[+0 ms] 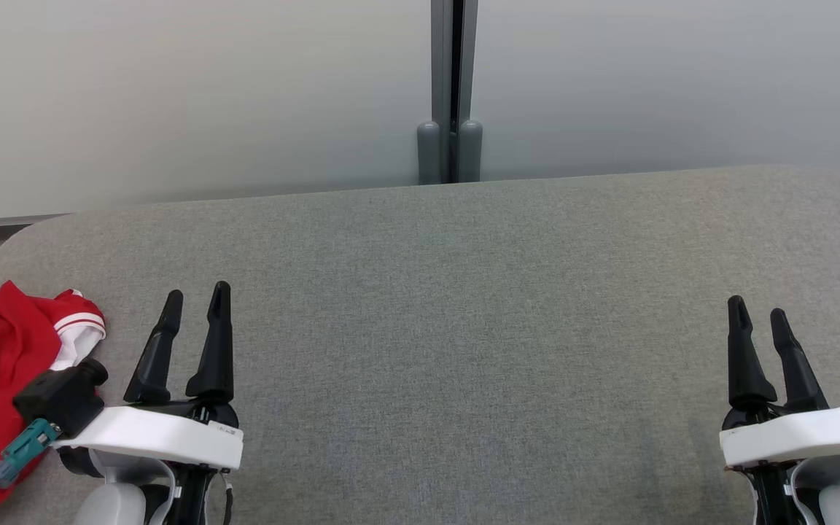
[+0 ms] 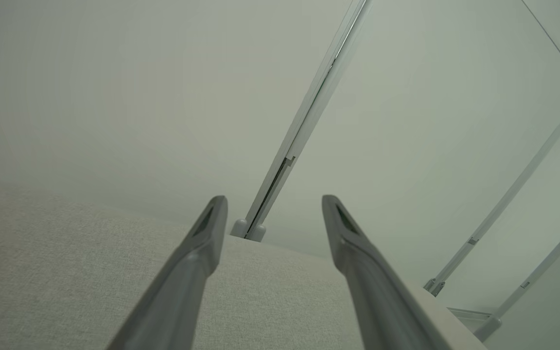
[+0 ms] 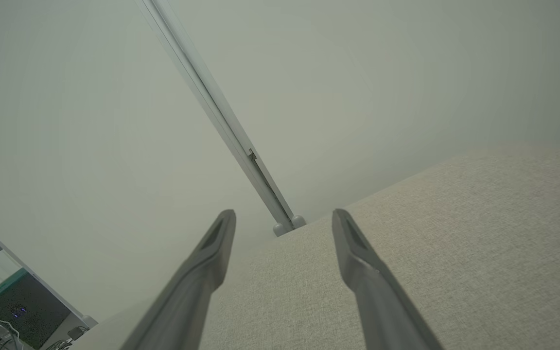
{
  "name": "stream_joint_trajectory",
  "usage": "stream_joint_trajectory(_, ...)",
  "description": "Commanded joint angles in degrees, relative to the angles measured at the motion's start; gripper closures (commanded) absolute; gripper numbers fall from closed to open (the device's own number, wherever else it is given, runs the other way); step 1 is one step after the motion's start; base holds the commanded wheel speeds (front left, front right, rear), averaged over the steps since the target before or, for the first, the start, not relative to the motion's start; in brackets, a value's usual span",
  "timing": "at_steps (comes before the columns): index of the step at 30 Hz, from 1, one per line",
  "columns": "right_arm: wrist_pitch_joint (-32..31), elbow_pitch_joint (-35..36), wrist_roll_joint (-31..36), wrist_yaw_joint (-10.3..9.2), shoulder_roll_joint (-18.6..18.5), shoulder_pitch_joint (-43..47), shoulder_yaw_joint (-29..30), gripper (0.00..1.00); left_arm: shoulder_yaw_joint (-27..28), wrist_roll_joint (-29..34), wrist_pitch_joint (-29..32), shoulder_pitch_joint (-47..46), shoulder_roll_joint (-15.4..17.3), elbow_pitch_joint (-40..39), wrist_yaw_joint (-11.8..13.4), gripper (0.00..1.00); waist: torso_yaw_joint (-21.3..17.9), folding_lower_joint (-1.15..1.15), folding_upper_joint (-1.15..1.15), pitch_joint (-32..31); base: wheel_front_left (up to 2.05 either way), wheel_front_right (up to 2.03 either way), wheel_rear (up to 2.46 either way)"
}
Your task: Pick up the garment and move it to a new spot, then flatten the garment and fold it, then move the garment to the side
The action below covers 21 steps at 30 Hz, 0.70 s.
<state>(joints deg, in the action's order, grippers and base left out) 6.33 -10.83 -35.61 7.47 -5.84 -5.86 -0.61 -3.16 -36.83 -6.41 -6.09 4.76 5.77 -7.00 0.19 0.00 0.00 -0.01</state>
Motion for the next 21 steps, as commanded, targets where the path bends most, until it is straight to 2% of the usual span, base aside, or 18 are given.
stream_joint_trajectory(1,0.69,0.20,2.08,0.03,-0.36,-0.50,-0.18,0.00,-0.41,2.37,-0.53,-0.19,0.83,-0.45,0.26,0.00,0.03,0.00,0.00,-0.05,0.00,0.00,0.00)
stream_joint_trajectory(21,3.75,-4.57,16.05,0.03,0.26,0.19,-1.17,0.00,-3.17,14.60,-3.56,1.80,2.33,2.92,2.37,0.00,0.25,0.00,0.00,-0.54,0.00,0.00,0.00)
